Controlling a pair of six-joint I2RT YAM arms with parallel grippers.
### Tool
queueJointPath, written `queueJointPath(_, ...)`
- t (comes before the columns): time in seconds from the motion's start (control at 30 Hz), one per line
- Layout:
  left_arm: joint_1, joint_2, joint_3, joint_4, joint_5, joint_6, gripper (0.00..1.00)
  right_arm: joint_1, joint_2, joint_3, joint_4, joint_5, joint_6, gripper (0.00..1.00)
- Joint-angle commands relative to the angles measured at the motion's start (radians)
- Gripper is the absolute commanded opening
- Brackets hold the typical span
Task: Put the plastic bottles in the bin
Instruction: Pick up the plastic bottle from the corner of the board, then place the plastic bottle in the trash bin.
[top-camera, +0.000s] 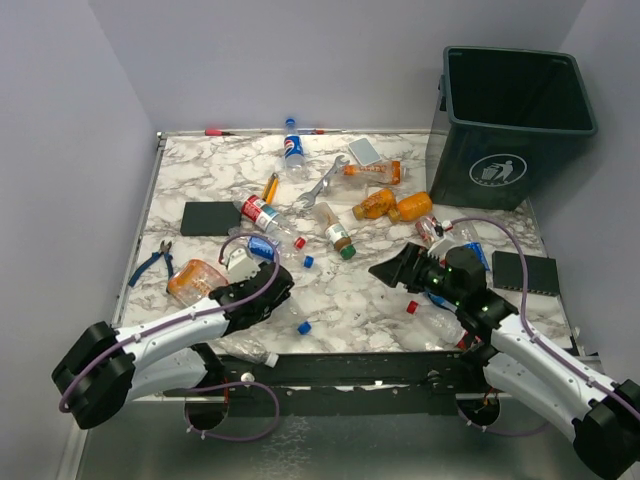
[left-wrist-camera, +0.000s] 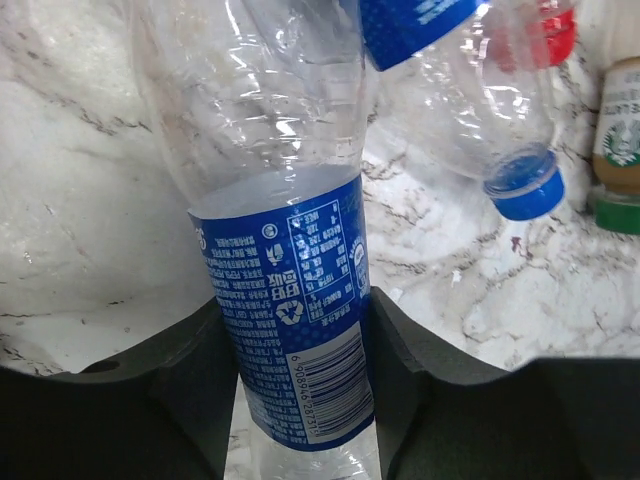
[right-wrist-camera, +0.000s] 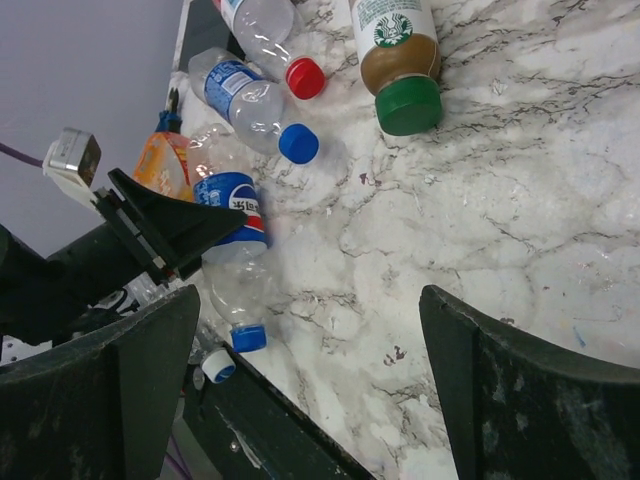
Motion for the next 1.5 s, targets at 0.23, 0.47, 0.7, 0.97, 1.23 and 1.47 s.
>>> queueJointPath(0.23, 0.002, -0.248, 0.079, 0.049, 0.153, 0.110, 0.23, 0.023, -0.006, 0.147, -0.054, -0.135, -0.143, 0.90)
queueJointPath(0.47, 0.000, -0.358, 0.097, 0.291, 0.127, 0.074, 0.21, 0.265, 0.071, 0.213, 0.079, 0.011, -0.150, 0.89)
queueJointPath(0.7, 0.001, -0.408, 0.079, 0.567, 0.033, 0.195, 0.19, 0.322, 0.124, 0.214, 0.265, -0.058, -0.052, 0.89)
queueJointPath(0.97, 0.000, -0.383, 0.055, 0.709, 0.063, 0.197, 0.15, 0.326, 0.214, 0.283, 0.339, -0.115, 0.017, 0.86)
queueJointPath(1.23, 0.000, -0.398, 0.062, 0.715, 0.064, 0.220, 0.15, 0.328, 0.279, 0.317, 0.376, -0.196, 0.071, 0.62)
queueJointPath(1.47, 0.000, -0.412, 0.051, 0.713, 0.062, 0.224, 0.15, 0.334, 0.318, 0.323, 0.399, -0.259, 0.114, 0.50)
